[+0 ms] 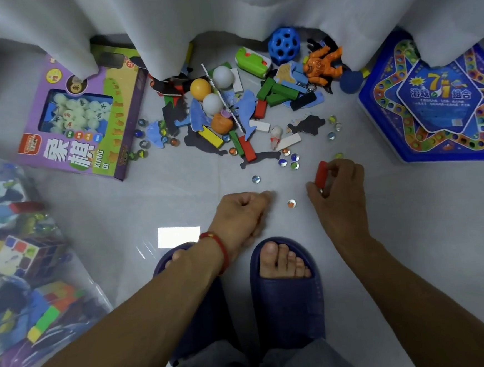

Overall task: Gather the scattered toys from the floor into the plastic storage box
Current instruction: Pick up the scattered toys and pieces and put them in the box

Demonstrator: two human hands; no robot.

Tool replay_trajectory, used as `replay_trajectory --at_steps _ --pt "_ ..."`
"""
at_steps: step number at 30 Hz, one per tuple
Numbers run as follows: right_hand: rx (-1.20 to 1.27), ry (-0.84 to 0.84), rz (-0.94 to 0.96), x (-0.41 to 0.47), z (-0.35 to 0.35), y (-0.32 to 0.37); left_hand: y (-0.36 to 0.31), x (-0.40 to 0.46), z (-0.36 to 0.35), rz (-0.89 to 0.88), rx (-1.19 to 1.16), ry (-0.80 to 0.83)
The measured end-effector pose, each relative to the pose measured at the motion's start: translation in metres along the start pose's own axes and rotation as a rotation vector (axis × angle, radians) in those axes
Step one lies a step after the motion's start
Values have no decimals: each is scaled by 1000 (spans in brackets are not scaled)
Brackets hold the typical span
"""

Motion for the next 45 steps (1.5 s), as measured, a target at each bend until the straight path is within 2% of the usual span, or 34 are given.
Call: replay_trajectory --at_steps 2,4,6,8,9,12,13,15,18,19,21,23,24,26,28,30,32,34,36,38,39,41,43,45 --pt "-22 19 -11 4 0 1 -15 6 -6 -214 413 -60" --pt "-40 33 -5 5 -2 4 -25 10 -19 -349 770 -79" --pt "13 39 -55 4 -2 2 -28 13 -35 -371 1084 -54" --pt "160 35 -155 -2 0 -7 -27 16 -50 -391 1298 -4" --pt "313 46 -246 -6 1 -16 -25 17 -57 -396 1357 40" --pt "1152 106 -605 -24 -3 -35 -15 18 -70 -393 1494 165" --pt "1366 128 -670 -27 -1 -37 -13 17 -74 -420 1541 181" --pt "1594 181 -701 -28 8 -40 -12 15 -82 -505 1625 202" --pt "1686 209 -627 -18 25 -43 -9 13 -85 -538 1671 238" --pt "1653 210 -609 -12 29 -42 -10 13 -84 -547 1670 232" --pt "1385 143 -577 6 37 -46 -7 14 -80 -537 1643 218" --pt "827 49 -452 25 47 -47 -2 14 -78 -504 1627 219" --pt "495 11 -328 35 50 -44 0 13 -78 -492 1630 221" --pt "-39 56 -86 45 39 -32 0 13 -79 -472 1651 224" --pt "-286 116 -30 47 23 -32 -1 11 -78 -475 1702 215" --pt "-450 105 30 49 14 -28 -3 10 -74 -473 1718 207" --pt "-535 105 110 45 7 -22 -7 9 -67 -423 1614 245" --pt "-443 187 85 35 2 -22 -14 9 -54 -292 1322 263" --pt "-37 352 -136 18 -2 -25 -18 4 -36 -126 814 249" --pt "569 576 -446 -13 -5 -11 -15 -14 -24 18 224 262" --pt "800 679 -545 -30 -3 4 -14 -28 -18 80 -16 266" --pt "1073 817 -624 -53 11 42 -18 -62 -7 158 -376 276" --pt "1112 913 -619 -69 26 91 -30 -102 9 178 -637 286" --pt "977 1016 -531 -86 37 153 -46 -144 41 133 -815 252"
Point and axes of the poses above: each hand's wrist, its own x-axis towards the middle knuckle, its own z-axis out of the back of the hand, y = z × x, the point moved 8 cm from there along x, towards the middle knuckle, and after that the axes turned 1 degree about -z, right-handed, at the moved point
